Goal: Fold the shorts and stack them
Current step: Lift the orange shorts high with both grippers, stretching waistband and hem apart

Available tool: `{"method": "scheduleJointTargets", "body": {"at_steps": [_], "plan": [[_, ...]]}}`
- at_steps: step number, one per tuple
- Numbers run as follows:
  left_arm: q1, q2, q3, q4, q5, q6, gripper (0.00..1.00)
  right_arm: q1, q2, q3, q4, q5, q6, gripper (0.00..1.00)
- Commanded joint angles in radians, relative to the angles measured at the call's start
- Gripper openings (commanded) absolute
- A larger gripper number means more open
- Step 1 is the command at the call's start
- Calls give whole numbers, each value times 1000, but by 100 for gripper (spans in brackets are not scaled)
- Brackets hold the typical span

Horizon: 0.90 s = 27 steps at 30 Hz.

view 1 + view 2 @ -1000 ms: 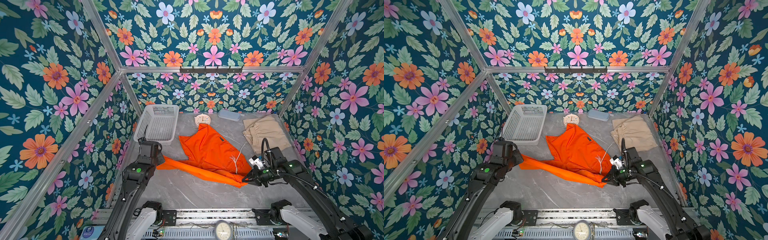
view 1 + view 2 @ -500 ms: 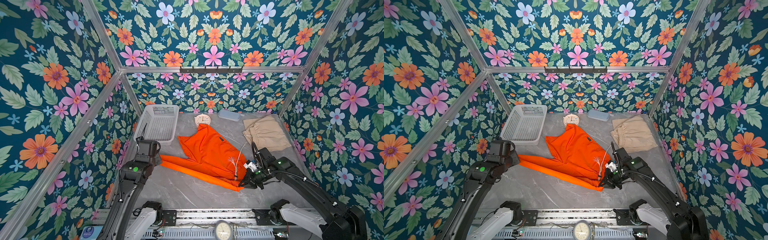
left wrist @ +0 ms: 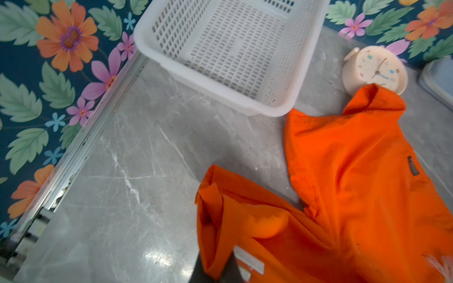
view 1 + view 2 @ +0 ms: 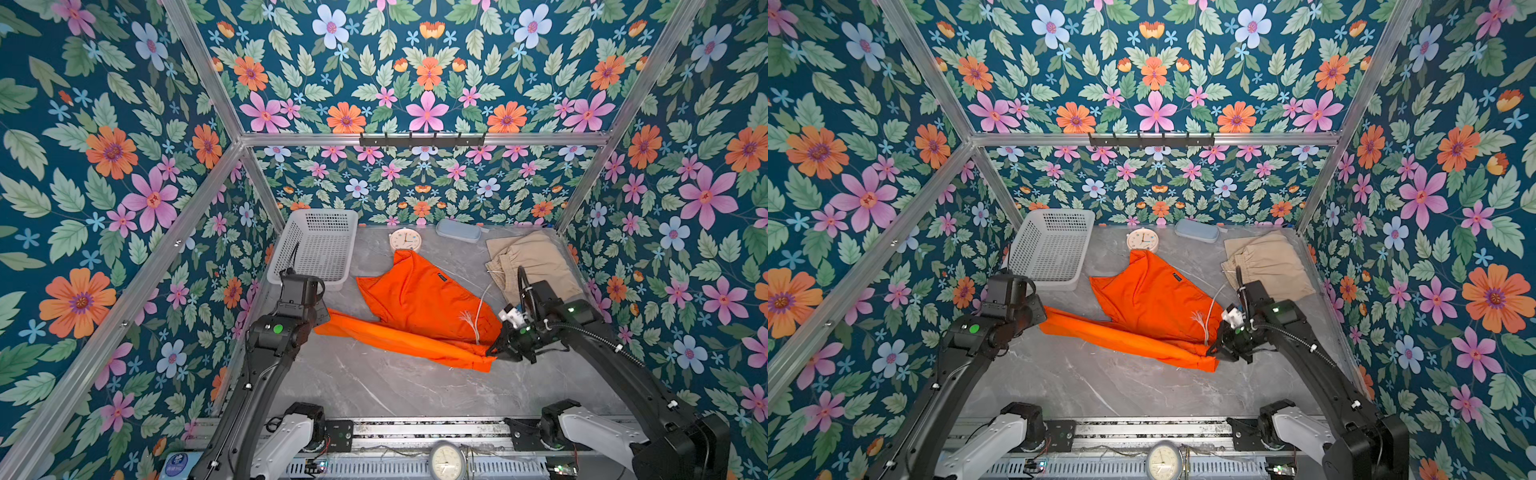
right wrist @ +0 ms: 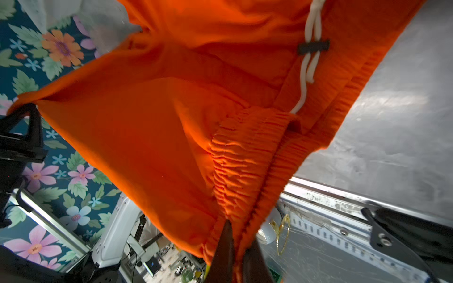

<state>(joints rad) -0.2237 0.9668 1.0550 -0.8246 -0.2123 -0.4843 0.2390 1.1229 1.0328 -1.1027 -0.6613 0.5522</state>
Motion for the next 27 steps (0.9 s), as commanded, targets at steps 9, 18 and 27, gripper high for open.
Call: {"method": "scheduleJointTargets", "body": {"at_steps": [9, 18, 27], "plan": [[3, 144, 423, 300, -18, 277, 0, -73, 221, 810, -101, 181, -294, 0], [3, 72, 617, 421, -88, 442, 0, -77, 401, 1399, -168, 147, -399, 0], [2, 40, 715, 367, -122, 484, 0, -78, 358, 1433, -45, 16, -424, 0]]}}
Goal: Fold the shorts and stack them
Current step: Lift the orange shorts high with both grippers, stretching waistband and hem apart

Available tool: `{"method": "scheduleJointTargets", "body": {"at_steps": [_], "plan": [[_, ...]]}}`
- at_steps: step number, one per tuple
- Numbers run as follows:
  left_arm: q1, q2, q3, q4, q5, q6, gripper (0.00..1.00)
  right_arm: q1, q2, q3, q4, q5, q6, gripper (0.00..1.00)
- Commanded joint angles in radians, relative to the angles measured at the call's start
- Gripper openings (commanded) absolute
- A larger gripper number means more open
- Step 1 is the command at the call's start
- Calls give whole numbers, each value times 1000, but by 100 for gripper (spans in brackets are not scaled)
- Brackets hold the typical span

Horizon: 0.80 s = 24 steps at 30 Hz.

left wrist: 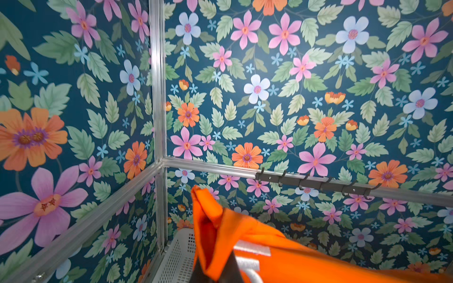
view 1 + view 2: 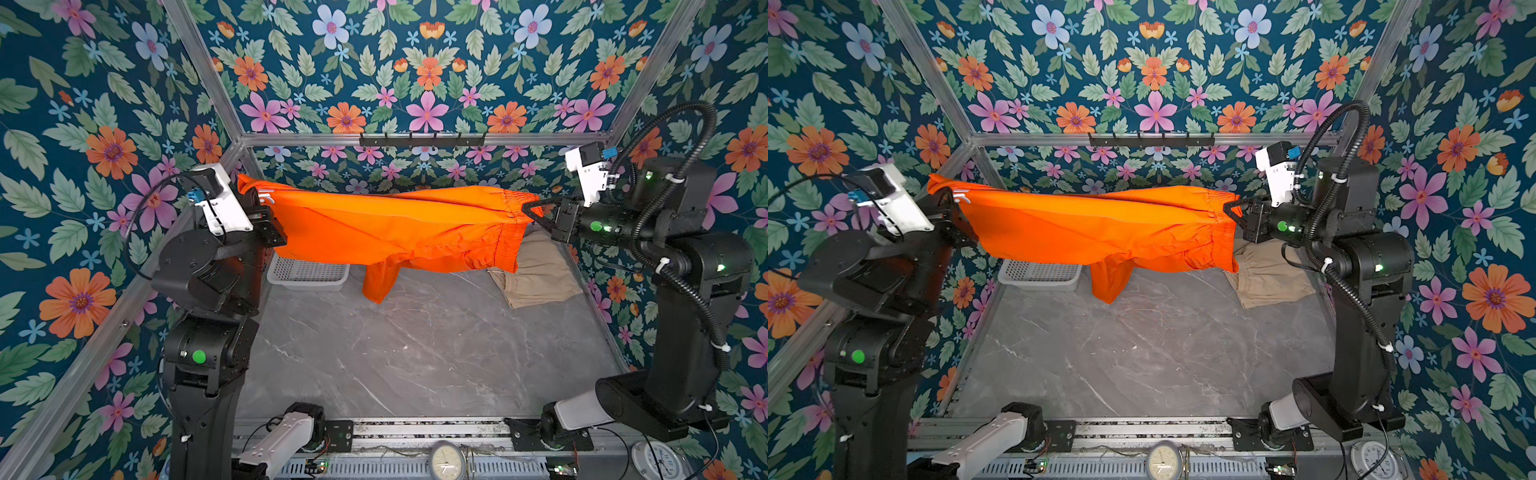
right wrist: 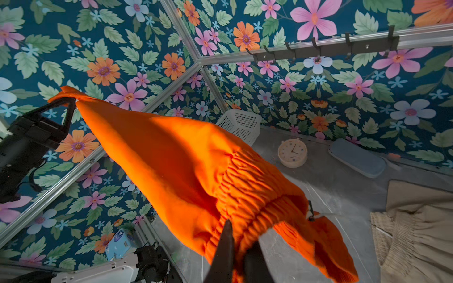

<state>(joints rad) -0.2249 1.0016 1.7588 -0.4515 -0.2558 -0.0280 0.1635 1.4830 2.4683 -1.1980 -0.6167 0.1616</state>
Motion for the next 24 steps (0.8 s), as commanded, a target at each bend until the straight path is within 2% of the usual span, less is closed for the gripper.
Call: {"method": "scheduleJointTargets", "body": {"at_steps": [1, 8, 13, 19, 22, 24], "plan": [[3, 6, 9, -8, -81, 27, 0, -2, 2, -4, 52, -42, -30, 0], [3, 122, 49, -36, -94, 29, 0, -2, 100, 11, 69, -75, 3, 0], [5, 290, 114, -4, -55, 34, 0, -7, 275, 108, 72, -69, 16, 0], [8, 521, 340, 29, -18, 38, 0, -103, 493, 309, 111, -178, 114, 0], [9, 577, 442, 44, 32, 23, 0, -154, 512, 333, 137, -242, 144, 0], [9, 554, 433, 70, 79, 1, 0, -159, 478, 309, 115, -249, 105, 0]]}}
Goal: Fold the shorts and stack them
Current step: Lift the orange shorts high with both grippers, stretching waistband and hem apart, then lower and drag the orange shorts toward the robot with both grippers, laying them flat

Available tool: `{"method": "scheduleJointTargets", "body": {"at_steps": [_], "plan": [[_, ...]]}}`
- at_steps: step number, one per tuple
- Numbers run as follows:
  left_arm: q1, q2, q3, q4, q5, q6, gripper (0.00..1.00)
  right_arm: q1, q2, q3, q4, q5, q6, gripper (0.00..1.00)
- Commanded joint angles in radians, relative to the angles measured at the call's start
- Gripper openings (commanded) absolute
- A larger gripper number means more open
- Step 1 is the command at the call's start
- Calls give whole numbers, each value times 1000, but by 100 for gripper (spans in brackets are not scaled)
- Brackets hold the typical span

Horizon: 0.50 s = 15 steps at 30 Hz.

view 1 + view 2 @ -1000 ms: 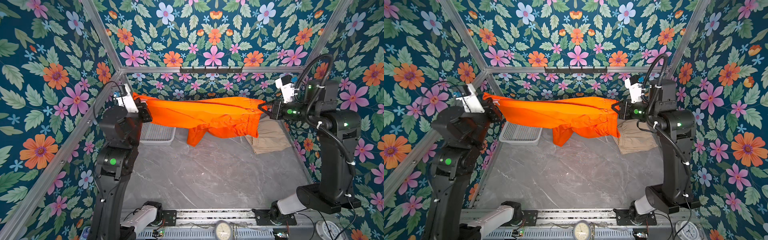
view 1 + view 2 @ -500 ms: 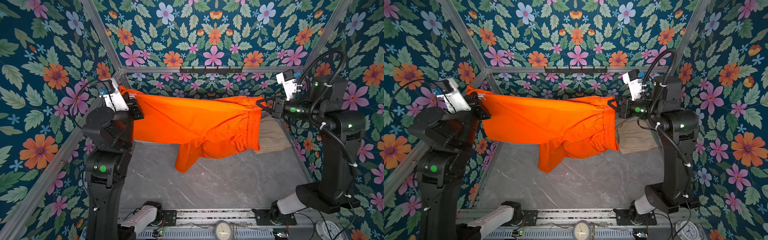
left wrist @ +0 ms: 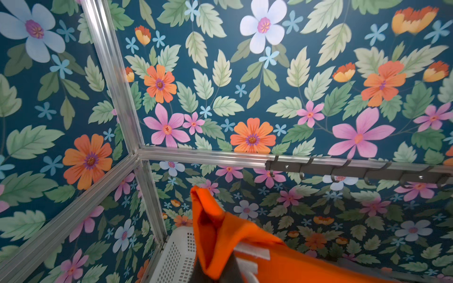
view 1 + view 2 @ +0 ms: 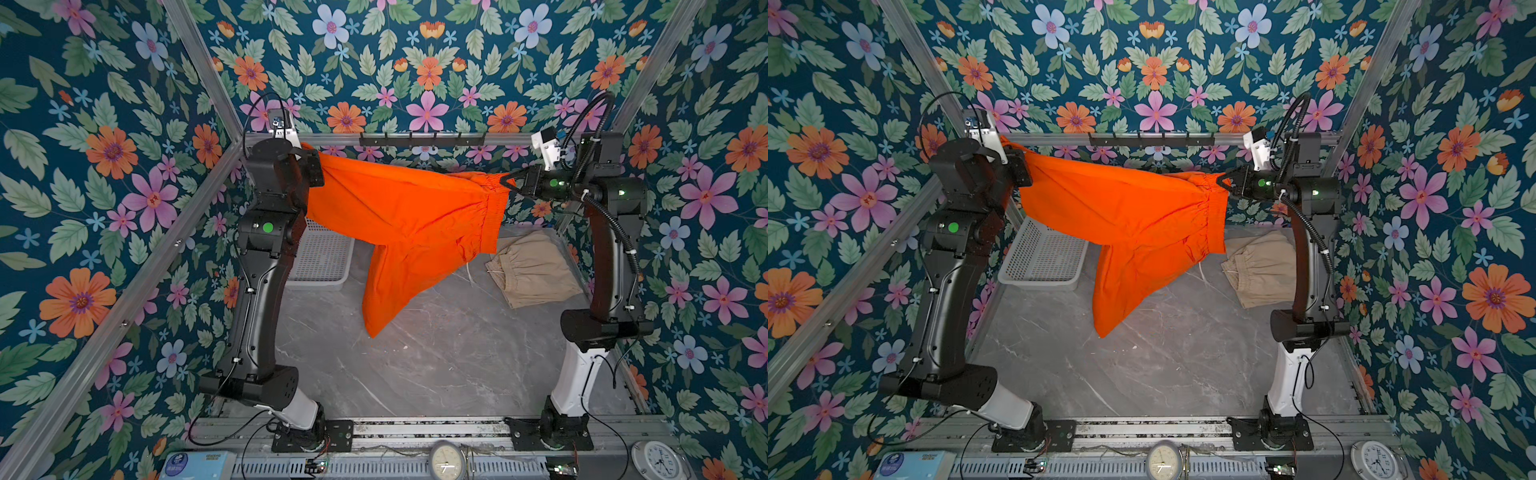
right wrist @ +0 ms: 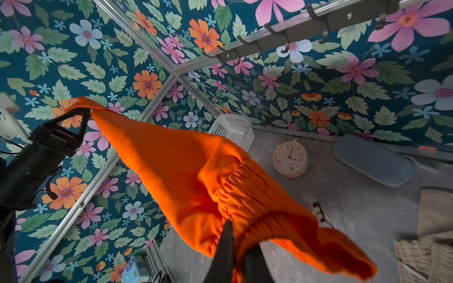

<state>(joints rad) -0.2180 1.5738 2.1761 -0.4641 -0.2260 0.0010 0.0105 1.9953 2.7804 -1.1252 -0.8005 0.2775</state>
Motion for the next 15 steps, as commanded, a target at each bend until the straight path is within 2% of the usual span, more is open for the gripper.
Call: {"method": "scheduleJointTargets", "body": {"at_steps": [1, 5, 8, 11, 15], "plan": [[2, -50, -20, 105, 69, -37, 0, -7, -68, -43, 37, -67, -34, 0], [2, -242, -330, 216, 104, -55, 0, -6, -266, -409, 111, -90, -78, 0], [2, -395, -589, 226, 85, -64, 0, -6, -420, -703, 149, -92, -102, 0], [2, -508, -800, 163, 44, -108, 0, -7, -523, -962, 146, -96, -88, 0], [2, -608, -1038, 30, 25, -257, 0, -6, -611, -1256, 98, -71, -51, 0]]}}
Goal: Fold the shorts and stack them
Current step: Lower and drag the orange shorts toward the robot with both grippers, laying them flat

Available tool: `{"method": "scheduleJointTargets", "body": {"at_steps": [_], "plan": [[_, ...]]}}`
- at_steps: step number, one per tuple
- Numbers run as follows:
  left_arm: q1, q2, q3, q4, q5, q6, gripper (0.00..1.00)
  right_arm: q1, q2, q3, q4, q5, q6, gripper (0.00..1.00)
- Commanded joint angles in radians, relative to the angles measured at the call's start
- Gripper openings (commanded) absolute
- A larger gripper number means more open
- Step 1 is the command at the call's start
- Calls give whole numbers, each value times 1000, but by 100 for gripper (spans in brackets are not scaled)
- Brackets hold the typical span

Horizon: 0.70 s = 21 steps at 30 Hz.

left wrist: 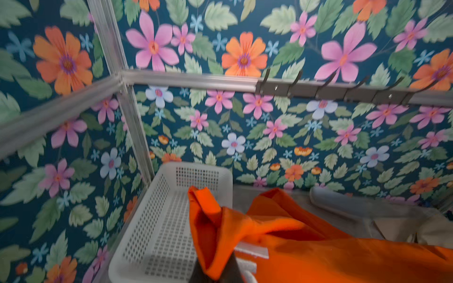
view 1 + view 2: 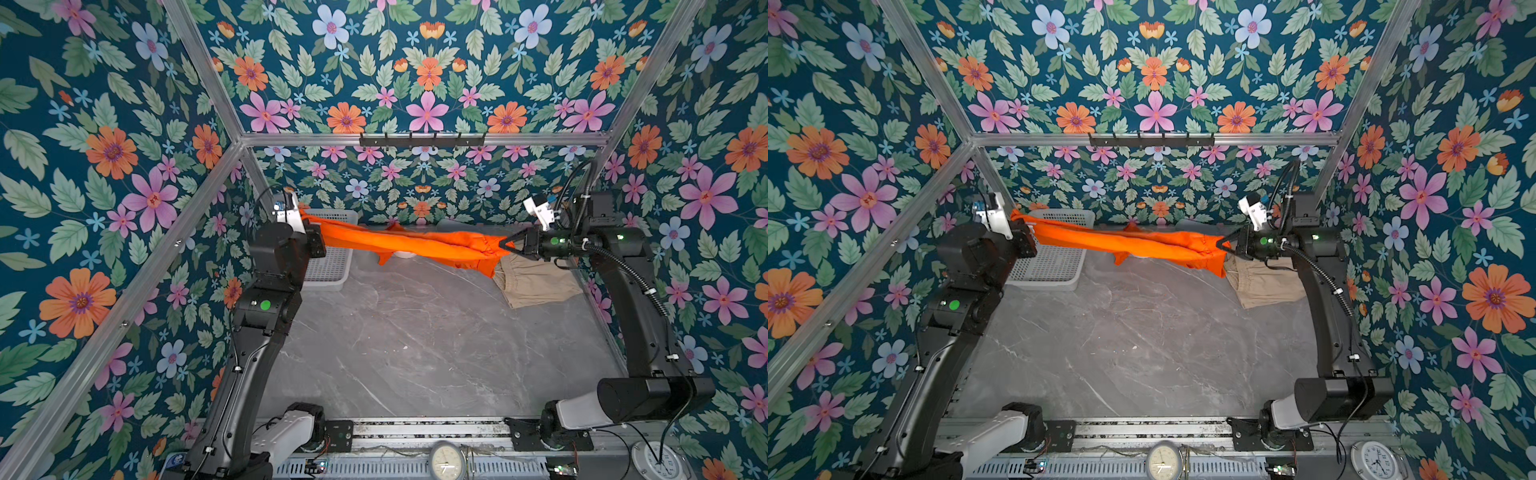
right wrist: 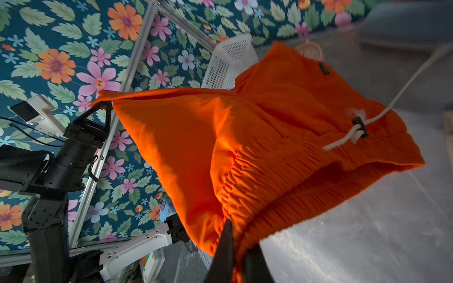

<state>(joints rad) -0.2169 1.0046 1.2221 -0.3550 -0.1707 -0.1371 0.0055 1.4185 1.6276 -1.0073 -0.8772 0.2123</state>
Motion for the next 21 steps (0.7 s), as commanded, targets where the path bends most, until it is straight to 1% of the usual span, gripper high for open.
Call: {"method": "scheduleJointTargets", "body": {"at_steps": [1, 4, 7, 10, 15, 17, 21], "plan": [[1, -60, -142, -103, -22, -169, 0, -1, -55, -181, -30, 12, 23, 0], [1, -98, -267, -174, 11, -288, 0, -1, -117, -387, -30, 54, 78, 0], [1, -100, -285, -298, -22, -340, 0, 13, -165, -528, -76, 78, 113, 0], [0, -101, -258, -438, -82, -371, 0, 96, -208, -612, -135, 176, 165, 0], [0, -124, -250, -611, -125, -455, 0, 234, -243, -738, -178, 246, 278, 0], [1, -141, -272, -635, -132, -472, 0, 262, -261, -780, -195, 273, 314, 0], [1, -171, -309, -620, -97, -467, 0, 275, -305, -835, -229, 291, 350, 0]]}}
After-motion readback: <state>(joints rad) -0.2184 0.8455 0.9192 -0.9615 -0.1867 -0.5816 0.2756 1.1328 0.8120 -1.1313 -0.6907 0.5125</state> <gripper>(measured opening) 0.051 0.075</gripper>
